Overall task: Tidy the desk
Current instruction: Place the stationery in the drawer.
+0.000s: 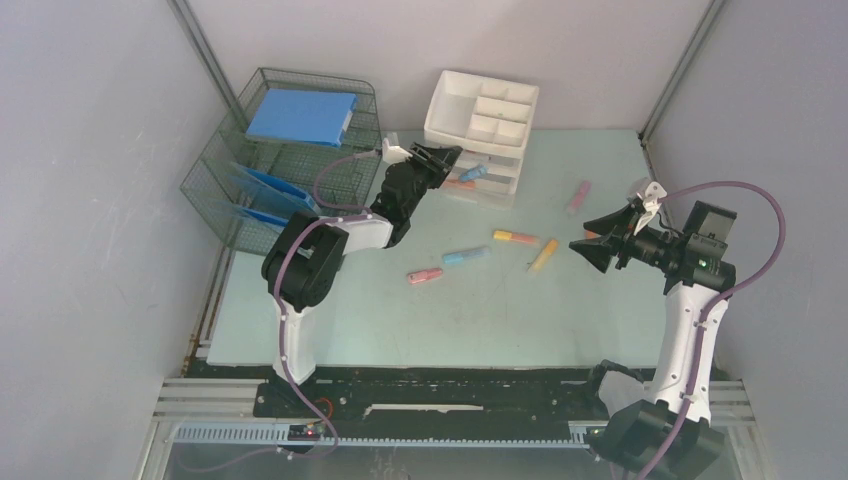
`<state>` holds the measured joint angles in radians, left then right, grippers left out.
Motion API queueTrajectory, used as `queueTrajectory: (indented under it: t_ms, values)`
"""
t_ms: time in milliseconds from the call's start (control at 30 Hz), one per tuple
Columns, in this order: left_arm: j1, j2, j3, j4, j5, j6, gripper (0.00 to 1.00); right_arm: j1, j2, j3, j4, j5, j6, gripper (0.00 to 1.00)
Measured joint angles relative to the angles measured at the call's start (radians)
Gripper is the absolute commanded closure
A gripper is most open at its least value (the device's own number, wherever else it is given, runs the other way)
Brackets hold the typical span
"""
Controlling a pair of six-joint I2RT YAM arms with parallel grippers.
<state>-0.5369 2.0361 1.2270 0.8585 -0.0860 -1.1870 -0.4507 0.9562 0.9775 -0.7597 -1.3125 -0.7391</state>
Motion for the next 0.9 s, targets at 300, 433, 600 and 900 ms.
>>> queueTrajectory:
  t_ms: [300,433,600,900]
  values:
    - [0.005,-0.030,-0.042,-0.010,-0.001,0.073,0.50,-0.006,-0.001,0.000,-0.005,-0.006,0.000,0.36]
    - [0.007,-0.130,-0.109,-0.042,-0.013,0.171,0.49,-0.006,-0.001,0.000,-0.007,-0.007,0.000,0.36]
    - [0.008,-0.346,-0.235,-0.062,-0.044,0.362,0.44,-0.008,-0.001,0.000,-0.008,-0.007,-0.003,0.36]
    - [0.007,-0.771,-0.549,-0.076,-0.141,0.721,0.00,-0.006,-0.001,0.000,-0.038,-0.035,-0.047,0.35]
